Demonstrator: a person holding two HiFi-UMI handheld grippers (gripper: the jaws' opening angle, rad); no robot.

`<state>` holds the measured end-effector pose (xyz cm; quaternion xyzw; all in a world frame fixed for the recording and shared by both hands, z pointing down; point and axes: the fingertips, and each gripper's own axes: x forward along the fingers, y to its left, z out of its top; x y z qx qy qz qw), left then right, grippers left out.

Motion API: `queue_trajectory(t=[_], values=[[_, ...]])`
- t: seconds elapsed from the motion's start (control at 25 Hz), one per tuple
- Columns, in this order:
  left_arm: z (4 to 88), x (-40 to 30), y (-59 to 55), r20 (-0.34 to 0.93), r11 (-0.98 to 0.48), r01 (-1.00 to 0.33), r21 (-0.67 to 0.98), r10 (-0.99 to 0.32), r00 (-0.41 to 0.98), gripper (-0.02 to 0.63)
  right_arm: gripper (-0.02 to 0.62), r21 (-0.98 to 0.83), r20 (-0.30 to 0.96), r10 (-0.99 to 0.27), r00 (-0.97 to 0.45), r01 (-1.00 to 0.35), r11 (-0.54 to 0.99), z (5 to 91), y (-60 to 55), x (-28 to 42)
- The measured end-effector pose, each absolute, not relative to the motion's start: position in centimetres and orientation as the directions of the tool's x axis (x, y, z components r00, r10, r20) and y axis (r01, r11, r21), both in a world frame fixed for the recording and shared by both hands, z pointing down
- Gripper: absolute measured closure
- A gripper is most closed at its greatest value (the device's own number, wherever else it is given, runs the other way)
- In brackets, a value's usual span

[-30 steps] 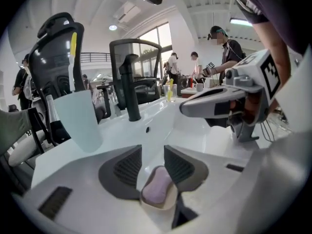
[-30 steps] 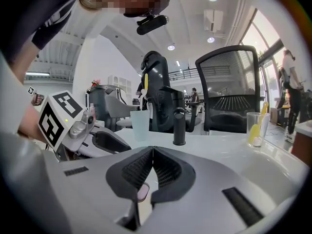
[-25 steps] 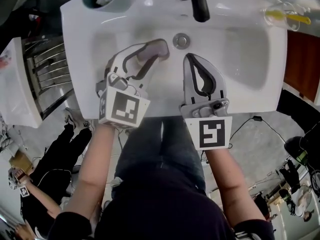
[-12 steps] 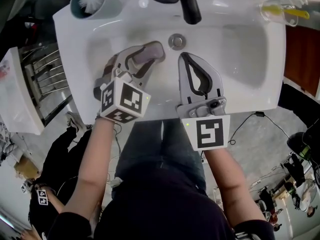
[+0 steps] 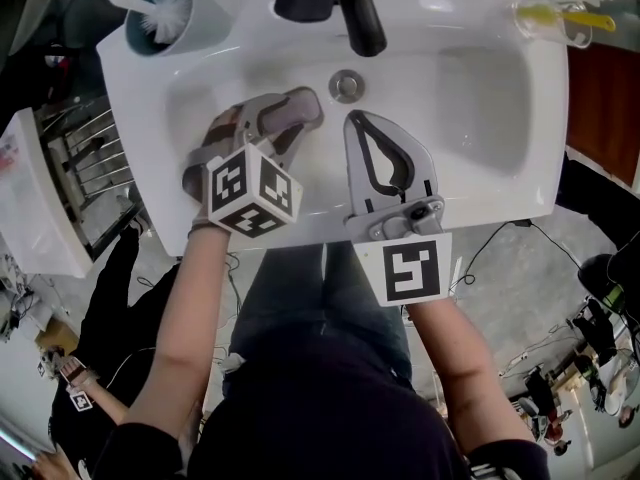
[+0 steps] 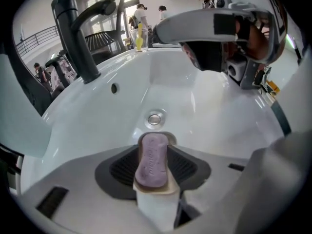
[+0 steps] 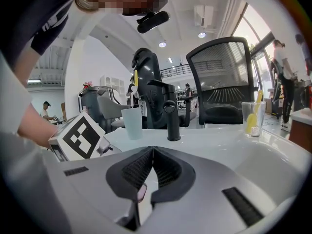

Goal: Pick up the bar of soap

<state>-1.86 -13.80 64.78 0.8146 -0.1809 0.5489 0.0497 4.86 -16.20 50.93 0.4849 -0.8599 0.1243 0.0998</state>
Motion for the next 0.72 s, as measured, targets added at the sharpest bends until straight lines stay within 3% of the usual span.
queue_trajectory(t=[0.72], values=[[68.1, -2.7, -13.2, 0.98, -0.976, -0.207, -0.068, -0.104, 0.171, 0.422, 0.578, -0.105, 0.273, -0.836, -0.476, -0.879, 0.466, 50.5, -16.3, 5.4]])
